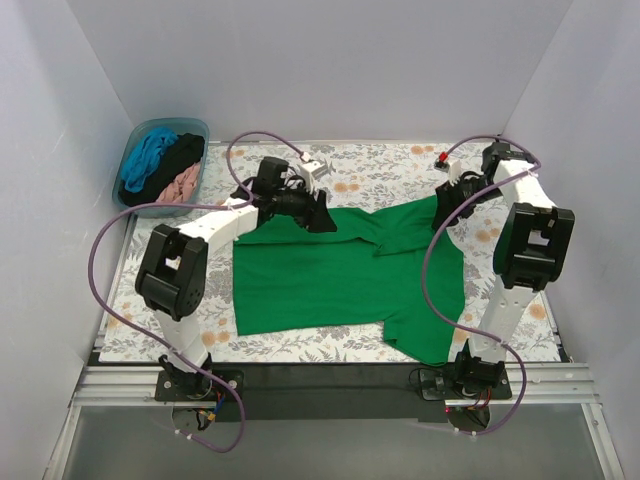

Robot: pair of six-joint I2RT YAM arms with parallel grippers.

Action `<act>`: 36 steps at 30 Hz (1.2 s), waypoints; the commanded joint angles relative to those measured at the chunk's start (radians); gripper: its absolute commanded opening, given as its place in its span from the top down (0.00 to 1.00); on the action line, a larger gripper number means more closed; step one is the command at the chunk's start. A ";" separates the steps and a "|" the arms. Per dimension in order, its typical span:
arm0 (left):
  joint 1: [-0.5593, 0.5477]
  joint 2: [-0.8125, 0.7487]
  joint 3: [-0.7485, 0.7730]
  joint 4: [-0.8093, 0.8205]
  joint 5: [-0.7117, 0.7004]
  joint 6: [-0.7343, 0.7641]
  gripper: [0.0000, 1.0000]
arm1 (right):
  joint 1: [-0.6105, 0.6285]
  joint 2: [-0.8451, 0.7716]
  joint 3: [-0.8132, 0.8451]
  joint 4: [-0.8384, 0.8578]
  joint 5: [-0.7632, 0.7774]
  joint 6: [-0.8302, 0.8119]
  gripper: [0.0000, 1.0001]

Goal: Fold and stack the t-shirts
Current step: Fold the tshirt

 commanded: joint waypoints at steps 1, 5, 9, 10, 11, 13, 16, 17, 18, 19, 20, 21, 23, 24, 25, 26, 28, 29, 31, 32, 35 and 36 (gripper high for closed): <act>-0.095 0.059 0.069 -0.010 -0.025 -0.045 0.48 | 0.006 0.076 0.082 -0.035 -0.078 0.120 0.38; -0.149 0.185 0.176 0.005 -0.055 -0.092 0.47 | 0.011 0.133 0.123 -0.029 -0.044 0.162 0.44; -0.179 0.289 0.268 0.008 -0.062 -0.135 0.47 | 0.014 0.147 0.110 -0.028 -0.050 0.162 0.46; -0.190 0.302 0.285 0.014 -0.065 -0.141 0.47 | 0.015 0.141 0.102 -0.025 -0.060 0.159 0.47; -0.196 0.315 0.308 0.016 -0.073 -0.149 0.46 | 0.017 0.140 0.088 -0.025 -0.061 0.159 0.47; -0.211 0.363 0.340 0.017 -0.081 -0.155 0.46 | 0.021 0.143 0.075 -0.023 -0.064 0.157 0.50; -0.227 0.389 0.362 0.019 -0.079 -0.161 0.46 | 0.023 0.144 0.064 -0.025 -0.061 0.154 0.54; -0.230 0.395 0.368 0.019 -0.076 -0.164 0.46 | 0.023 0.143 0.053 -0.025 -0.061 0.153 0.56; -0.233 0.403 0.377 0.017 -0.078 -0.166 0.46 | 0.023 0.140 0.048 -0.025 -0.061 0.150 0.59; -0.241 0.406 0.381 0.019 -0.076 -0.168 0.46 | 0.023 0.129 0.041 -0.026 -0.061 0.144 0.60; -0.244 0.409 0.381 0.023 -0.073 -0.168 0.46 | 0.023 0.126 0.035 -0.026 -0.061 0.141 0.61; -0.247 0.409 0.382 0.023 -0.073 -0.166 0.46 | 0.023 0.121 0.021 -0.026 -0.061 0.136 0.63; -0.256 0.414 0.382 0.025 -0.075 -0.166 0.46 | 0.023 0.101 0.004 -0.031 -0.057 0.121 0.67; -0.258 0.415 0.381 0.025 -0.070 -0.164 0.46 | 0.023 0.086 -0.017 -0.031 -0.055 0.115 0.69; -0.261 0.414 0.379 0.025 -0.072 -0.163 0.47 | 0.023 0.077 -0.030 -0.031 -0.054 0.098 0.71; -0.262 0.409 0.376 0.027 -0.072 -0.160 0.47 | 0.023 0.066 -0.045 -0.032 -0.052 0.087 0.73; -0.265 0.408 0.370 0.025 -0.070 -0.155 0.49 | 0.023 0.037 -0.085 -0.037 -0.038 0.069 0.79; -0.265 0.403 0.368 0.027 -0.070 -0.154 0.51 | 0.023 0.028 -0.099 -0.040 -0.031 0.049 0.81; -0.270 0.401 0.358 0.028 -0.062 -0.146 0.53 | 0.023 0.003 -0.134 -0.041 -0.006 0.032 0.85; -0.273 0.394 0.353 0.030 -0.059 -0.140 0.56 | 0.021 -0.003 -0.143 -0.041 0.002 0.021 0.85; -0.288 0.380 0.327 0.030 -0.059 -0.100 0.61 | 0.020 -0.026 -0.169 -0.043 0.029 0.000 0.85; -0.296 0.375 0.319 0.030 -0.058 -0.091 0.62 | 0.020 -0.035 -0.176 -0.043 0.045 -0.016 0.84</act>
